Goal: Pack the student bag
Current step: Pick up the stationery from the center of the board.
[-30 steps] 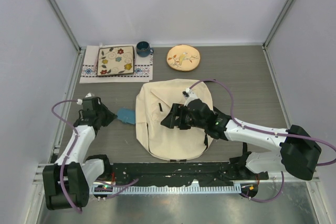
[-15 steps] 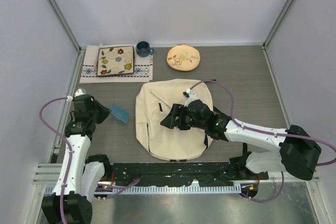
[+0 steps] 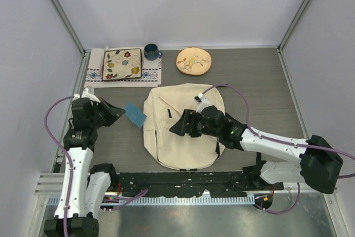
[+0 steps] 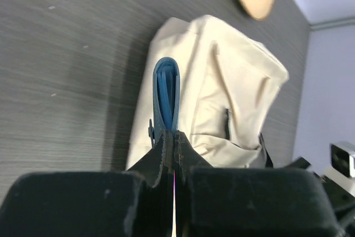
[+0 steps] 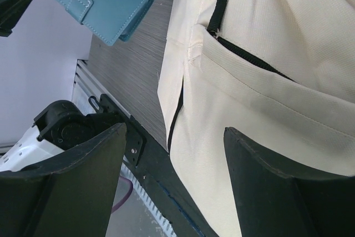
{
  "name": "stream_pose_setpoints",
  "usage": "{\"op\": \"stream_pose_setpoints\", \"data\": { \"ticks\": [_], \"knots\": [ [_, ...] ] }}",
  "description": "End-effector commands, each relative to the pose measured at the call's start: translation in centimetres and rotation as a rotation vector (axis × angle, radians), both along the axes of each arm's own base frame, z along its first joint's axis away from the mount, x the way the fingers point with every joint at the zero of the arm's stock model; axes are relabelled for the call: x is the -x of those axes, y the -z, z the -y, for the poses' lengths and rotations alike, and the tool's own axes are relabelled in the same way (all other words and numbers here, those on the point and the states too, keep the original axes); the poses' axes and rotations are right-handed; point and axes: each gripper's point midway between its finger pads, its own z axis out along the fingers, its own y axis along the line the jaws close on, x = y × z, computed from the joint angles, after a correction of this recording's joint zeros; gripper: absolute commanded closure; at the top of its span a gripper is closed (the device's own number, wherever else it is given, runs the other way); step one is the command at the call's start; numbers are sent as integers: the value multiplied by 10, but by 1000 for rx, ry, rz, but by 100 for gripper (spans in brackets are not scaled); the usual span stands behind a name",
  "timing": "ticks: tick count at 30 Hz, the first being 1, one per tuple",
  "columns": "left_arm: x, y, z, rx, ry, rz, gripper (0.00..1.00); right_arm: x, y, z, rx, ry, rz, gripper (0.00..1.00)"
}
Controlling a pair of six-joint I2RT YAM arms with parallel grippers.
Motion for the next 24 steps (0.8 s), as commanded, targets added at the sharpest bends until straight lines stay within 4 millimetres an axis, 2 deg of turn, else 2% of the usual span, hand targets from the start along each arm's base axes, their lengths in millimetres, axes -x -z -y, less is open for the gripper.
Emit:
{"op": "stream_pose_setpoints", "data": {
  "ticks": [1, 2, 6, 10, 11, 14, 24],
  "knots": [
    [0, -64, 36, 60, 243, 204, 100, -3, -37, -6, -75, -26, 111, 23],
    [5, -69, 45, 88, 307, 211, 100, -4, -39, -6, -79, -27, 121, 23],
    [15, -90, 63, 123, 445, 283, 100, -4, -52, -7, -94, -42, 164, 23],
    [25, -91, 79, 182, 593, 294, 100, 0, -71, -8, -150, -66, 213, 23],
    [27, -91, 81, 197, 620, 293, 100, 1, -81, -7, -175, -68, 240, 23],
    [32, -87, 87, 225, 676, 286, 100, 4, -90, -7, -202, -88, 269, 23],
    [62, -98, 112, 311, 916, 327, 100, 7, -103, -8, -209, -129, 337, 23]
  ]
}}
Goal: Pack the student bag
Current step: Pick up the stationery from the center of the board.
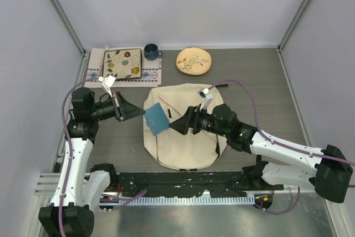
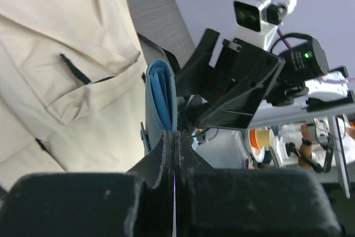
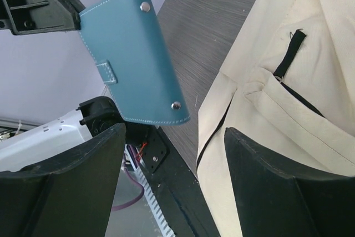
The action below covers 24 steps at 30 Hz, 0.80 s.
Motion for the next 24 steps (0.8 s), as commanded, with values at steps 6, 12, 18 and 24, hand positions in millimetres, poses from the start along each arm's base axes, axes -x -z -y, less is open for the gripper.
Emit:
{"op": "stream_pose_setpoints", "data": {
  "ticks": [6, 12, 18, 24],
  "knots": [
    [28, -10, 34, 34, 239, 83, 100, 7, -43, -17, -101, -100, 120, 23],
    [34, -9, 46, 37, 300, 94, 100, 12, -45, -22, -120, -143, 129, 24],
    [39, -7, 50, 43, 334, 102, 100, 23, -53, -23, -180, -190, 141, 40],
    [42, -8, 54, 55, 356, 109, 100, 29, -56, -26, -210, -234, 133, 52]
  ]
}}
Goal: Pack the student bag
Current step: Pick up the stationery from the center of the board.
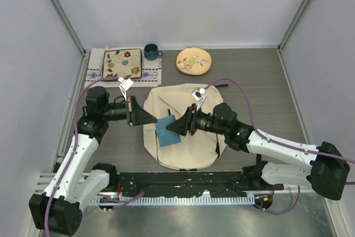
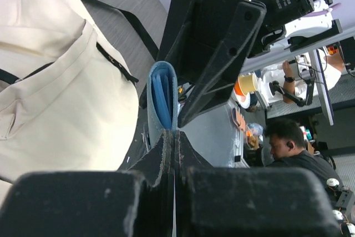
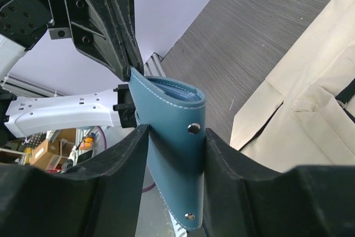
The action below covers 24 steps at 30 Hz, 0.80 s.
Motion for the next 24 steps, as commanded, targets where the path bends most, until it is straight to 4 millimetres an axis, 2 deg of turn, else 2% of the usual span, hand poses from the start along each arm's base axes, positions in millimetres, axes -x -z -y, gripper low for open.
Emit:
{"op": "stream_pose_setpoints", "data": {
  "ticks": [1, 3, 4, 6, 7, 8, 9, 12, 13, 14, 17, 24],
  "knots": [
    [6, -10, 6, 30, 48, 62, 100, 9, -32, -8, -112, -65, 58, 58],
    [4, -11, 6, 33, 39, 61, 100, 12, -32, -9, -119, -77, 50, 65],
    [3, -10, 6, 31, 35, 58, 100, 12, -35, -8, -128, -77, 55, 75],
    [-4, -4, 6, 18, 0, 34, 97, 10, -33, -6, -129, -57, 50, 82],
    [-7, 0, 6, 12, -14, 16, 89, 11, -33, -4, -134, -53, 51, 85],
    [-15, 6, 6, -3, -49, -2, 77, 8, -33, -2, -136, -30, 50, 87],
    [-19, 11, 5, -16, -73, -21, 50, 6, -31, 0, -128, -16, 46, 88],
    [-32, 19, 3, -40, -151, -60, 23, -1, -29, 7, -114, 46, 45, 90],
    [-34, 20, 2, -41, -169, -61, 19, -3, -22, 10, -97, 64, 32, 91],
    [-36, 18, 1, -38, -190, -51, 11, -2, -24, 13, -103, 75, 31, 91],
    [-42, 17, 0, -13, -233, -51, 3, -8, -23, 22, -120, 137, 16, 91],
    [-34, 14, 13, 96, -178, -59, 1, -18, -30, 34, -185, 236, -4, 91]
  ]
}}
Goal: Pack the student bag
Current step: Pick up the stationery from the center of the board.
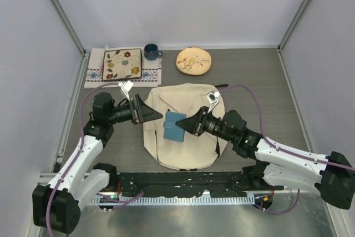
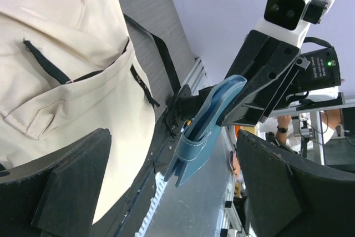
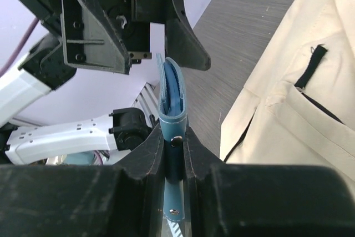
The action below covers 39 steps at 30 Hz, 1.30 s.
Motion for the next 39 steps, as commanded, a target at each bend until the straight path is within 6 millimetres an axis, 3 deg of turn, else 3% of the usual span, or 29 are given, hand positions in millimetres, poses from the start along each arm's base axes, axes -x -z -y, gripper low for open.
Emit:
{"op": "stream_pose_setpoints", "data": {
  "ticks": [1, 8, 11, 17, 25, 29, 34, 39],
  "knots": [
    [3, -22, 13, 96, 30, 78, 2, -10, -32, 6, -115, 82, 32, 91],
    [15, -29, 38, 110, 91, 120, 5, -12, -40, 9, -159, 101, 23, 91],
    [14, -30, 40, 115, 84, 133, 16, -12, -41, 10, -167, 102, 21, 91],
    [13, -29, 40, 115, 79, 133, 28, -12, -41, 13, -180, 115, 9, 91],
    [15, -28, 45, 141, 96, 119, 30, -11, -41, 10, -195, 103, 2, 90],
    [14, -30, 46, 143, 89, 128, 44, -11, -40, 10, -193, 100, 1, 90],
    [15, -30, 47, 141, 101, 124, 77, -10, -38, 10, -190, 101, 1, 88],
    [14, -32, 47, 142, 100, 127, 97, -10, -36, 11, -188, 102, -4, 81]
  ]
}}
